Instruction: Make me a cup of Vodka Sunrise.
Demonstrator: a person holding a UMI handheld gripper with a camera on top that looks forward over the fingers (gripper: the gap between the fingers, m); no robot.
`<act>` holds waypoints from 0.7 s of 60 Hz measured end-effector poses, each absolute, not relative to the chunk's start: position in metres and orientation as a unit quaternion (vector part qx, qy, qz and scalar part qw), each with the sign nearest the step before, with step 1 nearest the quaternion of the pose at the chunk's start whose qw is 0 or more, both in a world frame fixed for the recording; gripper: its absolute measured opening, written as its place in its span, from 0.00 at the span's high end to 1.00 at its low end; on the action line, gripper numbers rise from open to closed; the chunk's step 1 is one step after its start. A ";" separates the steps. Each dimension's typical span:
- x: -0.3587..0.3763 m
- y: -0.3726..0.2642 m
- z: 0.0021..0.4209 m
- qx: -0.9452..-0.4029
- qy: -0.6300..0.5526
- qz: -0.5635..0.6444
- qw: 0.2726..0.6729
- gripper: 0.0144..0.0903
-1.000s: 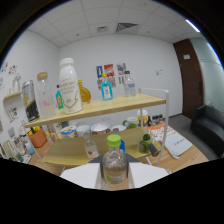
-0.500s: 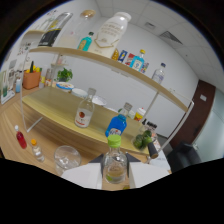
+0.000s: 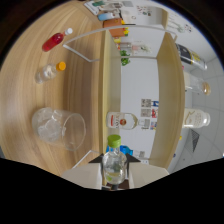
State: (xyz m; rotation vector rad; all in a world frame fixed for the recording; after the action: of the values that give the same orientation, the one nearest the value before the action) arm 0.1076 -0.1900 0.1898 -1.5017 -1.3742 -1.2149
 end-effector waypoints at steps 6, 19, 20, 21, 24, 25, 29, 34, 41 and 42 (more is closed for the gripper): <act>0.101 -0.187 0.189 -0.525 -0.592 -0.513 0.335 0.72; 0.099 -0.183 0.190 -0.444 -0.645 -0.566 0.259 0.72; 0.099 -0.183 0.189 -0.441 -0.647 -0.567 0.256 0.72; 0.099 -0.183 0.189 -0.440 -0.648 -0.568 0.254 0.72; 0.099 -0.183 0.186 -0.442 -0.651 -0.564 0.249 0.72; 0.099 -0.183 0.185 -0.443 -0.651 -0.564 0.249 0.72; 0.100 -0.183 0.183 -0.447 -0.652 -0.561 0.246 0.72; 0.100 -0.185 0.181 -0.465 -0.641 -0.552 0.259 0.72; 0.101 -0.186 0.185 -0.508 -0.607 -0.530 0.303 0.72; 0.100 -0.186 0.187 -0.516 -0.600 -0.525 0.313 0.72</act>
State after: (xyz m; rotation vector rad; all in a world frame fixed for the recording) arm 0.1004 -0.1858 0.1867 -1.3599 -1.5825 -1.3843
